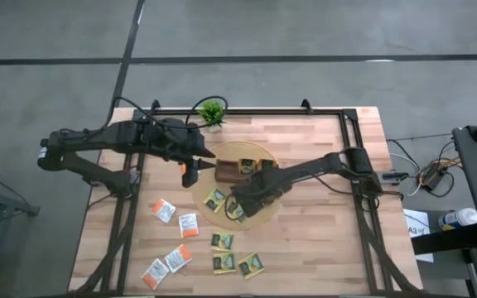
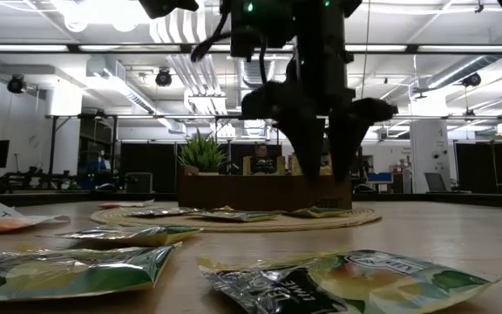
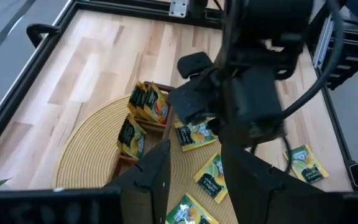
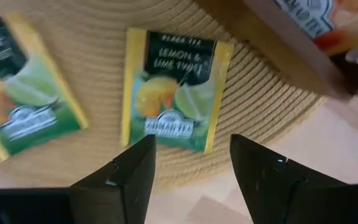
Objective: Pick & Place Tea
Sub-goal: Put the yellow tea bag into the middle section of the wooden organizer
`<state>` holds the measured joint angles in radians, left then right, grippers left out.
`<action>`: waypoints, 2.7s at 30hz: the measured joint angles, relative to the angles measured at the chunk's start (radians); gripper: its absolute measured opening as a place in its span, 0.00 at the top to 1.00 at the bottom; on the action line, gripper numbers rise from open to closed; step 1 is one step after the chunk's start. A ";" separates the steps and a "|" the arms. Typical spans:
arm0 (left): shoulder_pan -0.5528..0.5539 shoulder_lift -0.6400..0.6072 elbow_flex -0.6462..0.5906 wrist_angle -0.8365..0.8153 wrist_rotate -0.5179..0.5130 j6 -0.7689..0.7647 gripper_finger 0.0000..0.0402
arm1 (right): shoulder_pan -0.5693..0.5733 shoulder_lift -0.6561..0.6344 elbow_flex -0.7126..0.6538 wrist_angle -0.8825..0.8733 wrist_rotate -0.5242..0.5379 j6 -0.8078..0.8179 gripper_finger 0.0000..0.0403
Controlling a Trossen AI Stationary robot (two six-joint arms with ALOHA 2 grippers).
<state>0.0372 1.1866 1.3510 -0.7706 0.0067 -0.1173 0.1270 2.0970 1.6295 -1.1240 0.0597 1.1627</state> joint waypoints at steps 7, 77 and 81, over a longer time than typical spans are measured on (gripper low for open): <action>0.000 0.000 0.000 -0.001 0.000 -0.008 0.66 | -0.013 0.046 -0.003 -0.002 -0.005 -0.043 0.50; 0.000 0.000 0.000 0.011 -0.001 -0.018 0.66 | -0.022 -0.064 -0.111 0.142 -0.007 -0.143 0.91; 0.000 0.000 0.000 0.014 -0.001 -0.018 0.66 | -0.024 -0.064 -0.111 0.145 -0.008 -0.145 0.78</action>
<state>0.0376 1.1866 1.3514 -0.7567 0.0059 -0.1356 0.1032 2.0327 1.5181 -0.9791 0.0517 1.0179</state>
